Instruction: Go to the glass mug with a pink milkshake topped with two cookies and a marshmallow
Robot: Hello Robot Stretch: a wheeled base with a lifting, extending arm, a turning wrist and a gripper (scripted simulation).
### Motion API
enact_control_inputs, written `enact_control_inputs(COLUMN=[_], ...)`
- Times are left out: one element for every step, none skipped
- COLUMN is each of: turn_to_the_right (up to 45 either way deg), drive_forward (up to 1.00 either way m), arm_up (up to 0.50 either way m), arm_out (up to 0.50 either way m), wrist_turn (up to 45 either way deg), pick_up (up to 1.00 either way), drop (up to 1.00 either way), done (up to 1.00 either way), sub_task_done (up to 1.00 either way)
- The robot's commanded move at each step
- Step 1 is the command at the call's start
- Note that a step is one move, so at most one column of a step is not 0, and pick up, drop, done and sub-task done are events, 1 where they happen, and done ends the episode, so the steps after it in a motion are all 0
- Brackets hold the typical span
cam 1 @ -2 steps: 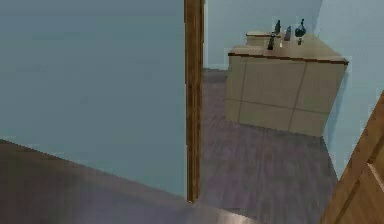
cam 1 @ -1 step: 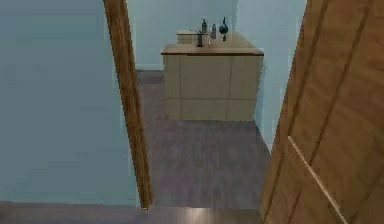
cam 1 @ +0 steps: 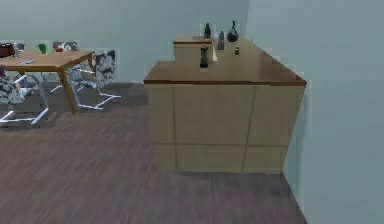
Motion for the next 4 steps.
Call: enact_control_inputs(turn_to_the_right=[0.0,-45.0,0.0,-3.0], drive_forward=[0.45,0.00,1.00,0.00], arm_up=[0.00,0.00,0.00,0.00], arm_out=[0.00,0.00,0.00,0.00], wrist_turn=[0.0,0.0,0.0,0.0], pick_up=[0.00,0.00,0.00,0.00], drop=[0.00,0.00,0.00,0.00], done=[0.00,0.00,0.00,0.00], sub_task_done=[0.00,0.00,0.00,0.00])
